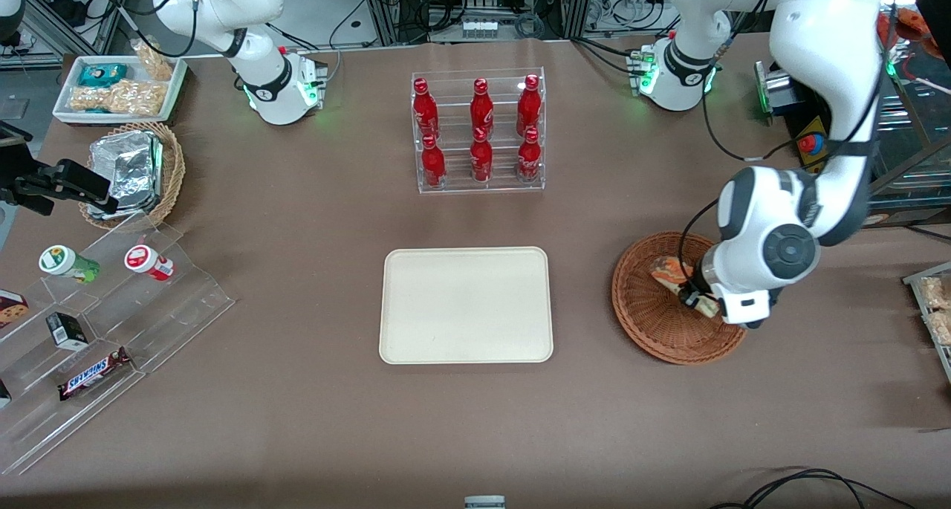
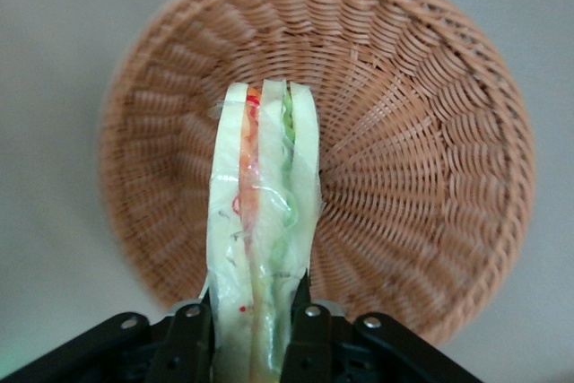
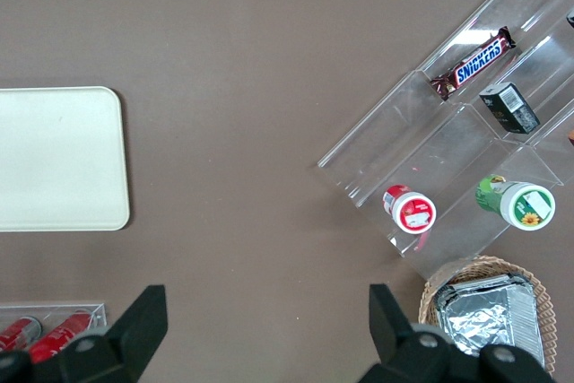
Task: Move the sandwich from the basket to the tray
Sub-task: 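Lift the sandwich and carry it over the cream tray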
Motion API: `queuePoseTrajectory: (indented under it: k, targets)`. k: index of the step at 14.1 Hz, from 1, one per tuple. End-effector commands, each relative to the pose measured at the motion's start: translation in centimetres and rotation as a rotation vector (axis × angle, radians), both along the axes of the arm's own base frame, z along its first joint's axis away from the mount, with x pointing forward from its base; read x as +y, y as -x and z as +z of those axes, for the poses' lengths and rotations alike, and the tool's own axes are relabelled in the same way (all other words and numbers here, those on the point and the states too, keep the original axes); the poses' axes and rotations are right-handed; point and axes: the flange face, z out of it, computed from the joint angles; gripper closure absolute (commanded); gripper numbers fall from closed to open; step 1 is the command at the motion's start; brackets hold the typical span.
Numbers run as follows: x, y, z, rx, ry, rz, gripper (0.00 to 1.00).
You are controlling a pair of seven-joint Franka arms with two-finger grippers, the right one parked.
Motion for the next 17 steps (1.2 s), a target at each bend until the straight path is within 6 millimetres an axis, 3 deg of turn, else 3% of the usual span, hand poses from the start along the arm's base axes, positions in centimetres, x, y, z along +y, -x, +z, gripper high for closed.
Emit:
queuePoseTrajectory:
  k: [1,4,6,7,9,13,17]
  targets:
    - [-2.3,-1.0,4.3,0.000,0.025,-0.012,0.93]
    - [-8.7,-1.0,3.6,-0.045,0.095,-0.130,0.99]
    - [-14.8,-2.1,2.7,-0.098,0.108,-0.432,0.99]
    - [-16.3,-2.9,2.4,-0.115,0.103,-0.487,0.99]
    - [-21.8,-3.1,2.4,-0.155,0.118,-0.635,0.94]
    - [-31.3,-1.4,1.7,-0.241,0.172,-0.751,0.97]
    - [-38.1,2.3,-1.2,-0.281,0.212,-0.840,0.97]
